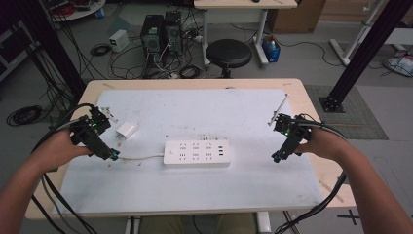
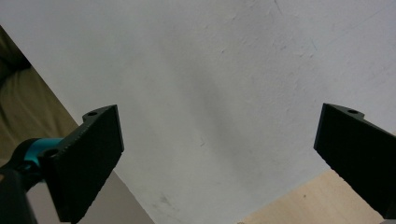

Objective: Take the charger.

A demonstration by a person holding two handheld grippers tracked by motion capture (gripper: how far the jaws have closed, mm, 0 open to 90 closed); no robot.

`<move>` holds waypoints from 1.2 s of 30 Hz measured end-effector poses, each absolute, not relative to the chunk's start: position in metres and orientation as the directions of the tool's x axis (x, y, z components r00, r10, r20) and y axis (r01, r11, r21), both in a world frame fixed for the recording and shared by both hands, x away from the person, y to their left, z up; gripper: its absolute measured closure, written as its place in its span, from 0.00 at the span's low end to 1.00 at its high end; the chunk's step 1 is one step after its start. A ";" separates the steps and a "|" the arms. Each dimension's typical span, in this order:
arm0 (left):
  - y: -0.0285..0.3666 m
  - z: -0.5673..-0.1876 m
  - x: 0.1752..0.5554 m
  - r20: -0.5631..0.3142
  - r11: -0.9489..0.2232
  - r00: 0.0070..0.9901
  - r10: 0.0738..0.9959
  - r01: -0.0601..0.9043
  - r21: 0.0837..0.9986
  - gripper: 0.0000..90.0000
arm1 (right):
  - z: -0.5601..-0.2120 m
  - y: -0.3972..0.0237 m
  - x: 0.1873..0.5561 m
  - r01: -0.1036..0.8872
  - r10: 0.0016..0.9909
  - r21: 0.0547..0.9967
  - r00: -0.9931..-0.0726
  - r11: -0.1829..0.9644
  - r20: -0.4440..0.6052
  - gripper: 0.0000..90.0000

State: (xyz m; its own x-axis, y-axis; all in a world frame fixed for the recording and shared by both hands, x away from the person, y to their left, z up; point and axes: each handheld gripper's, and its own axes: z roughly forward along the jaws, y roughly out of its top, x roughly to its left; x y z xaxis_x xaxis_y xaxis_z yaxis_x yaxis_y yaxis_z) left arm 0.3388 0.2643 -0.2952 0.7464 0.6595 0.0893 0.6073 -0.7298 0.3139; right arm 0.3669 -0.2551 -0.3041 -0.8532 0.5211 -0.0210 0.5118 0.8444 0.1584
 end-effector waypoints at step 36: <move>0.279 -0.310 0.399 0.097 -0.577 0.604 0.791 0.684 0.447 0.06 | -0.314 -0.250 0.375 0.496 0.502 0.151 -0.865 0.855 -0.003 0.01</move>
